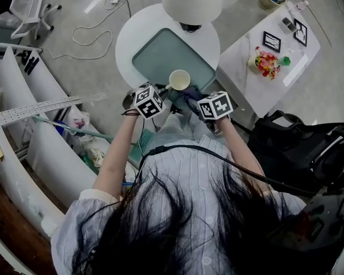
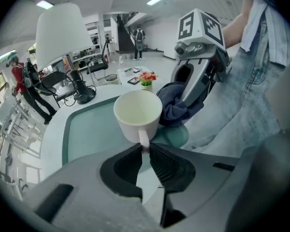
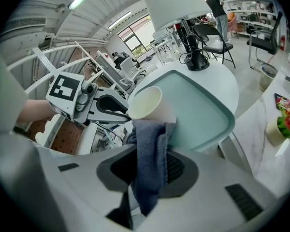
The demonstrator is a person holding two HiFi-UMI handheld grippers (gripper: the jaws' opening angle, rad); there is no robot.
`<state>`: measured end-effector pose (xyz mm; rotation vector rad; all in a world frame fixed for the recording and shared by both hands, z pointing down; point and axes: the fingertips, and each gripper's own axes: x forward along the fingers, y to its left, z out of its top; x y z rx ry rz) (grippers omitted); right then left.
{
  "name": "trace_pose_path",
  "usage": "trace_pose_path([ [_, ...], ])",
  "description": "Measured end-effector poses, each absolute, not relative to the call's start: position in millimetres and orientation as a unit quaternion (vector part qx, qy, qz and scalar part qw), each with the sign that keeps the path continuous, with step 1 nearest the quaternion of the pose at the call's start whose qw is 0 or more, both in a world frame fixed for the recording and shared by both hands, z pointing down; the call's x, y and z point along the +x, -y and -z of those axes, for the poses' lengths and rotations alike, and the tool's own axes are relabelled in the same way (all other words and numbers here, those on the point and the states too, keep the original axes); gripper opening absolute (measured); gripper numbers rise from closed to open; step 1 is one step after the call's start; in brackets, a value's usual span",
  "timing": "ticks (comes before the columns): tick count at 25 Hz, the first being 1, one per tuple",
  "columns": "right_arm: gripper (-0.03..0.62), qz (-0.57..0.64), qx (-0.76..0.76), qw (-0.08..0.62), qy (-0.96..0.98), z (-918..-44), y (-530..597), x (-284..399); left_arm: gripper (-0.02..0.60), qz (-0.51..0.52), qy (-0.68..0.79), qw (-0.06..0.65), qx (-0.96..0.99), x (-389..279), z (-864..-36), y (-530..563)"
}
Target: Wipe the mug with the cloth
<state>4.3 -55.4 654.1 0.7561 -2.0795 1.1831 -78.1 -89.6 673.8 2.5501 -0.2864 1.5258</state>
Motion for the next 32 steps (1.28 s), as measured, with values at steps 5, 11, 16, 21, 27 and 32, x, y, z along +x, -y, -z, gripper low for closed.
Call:
trace_pose_path([
  [5, 0.094, -0.440, 0.301, 0.310, 0.787, -651.4, 66.9, 13.1, 0.060, -0.541, 0.051, 0.027, 0.839, -83.7, -674.6, 105.8],
  [11, 0.094, -0.435, 0.304, 0.314, 0.788, -650.8, 72.4, 14.1, 0.060, -0.554, 0.042, -0.010, 0.831, -86.4, -674.9, 123.5],
  [16, 0.094, -0.437, 0.303, 0.315, 0.786, -652.4, 70.9, 13.0, 0.065, -0.533, 0.065, -0.013, 0.843, -88.6, -665.0, 114.0],
  [21, 0.094, -0.439, 0.306, 0.314, 0.784, -654.1, 71.0, 15.4, 0.086, -0.517, 0.117, -0.009, 0.848, -84.3, -638.7, 97.0],
  [27, 0.094, -0.440, 0.306, 0.311, 0.785, -654.3, 69.2, 12.5, 0.086, -0.490, 0.149, -0.020, 0.859, -42.6, -615.0, 82.4],
  [32, 0.094, -0.439, 0.307, 0.314, 0.784, -654.8, 69.7, 11.4, 0.086, -0.484, 0.137, -0.021, 0.864, -13.8, -618.2, 84.8],
])
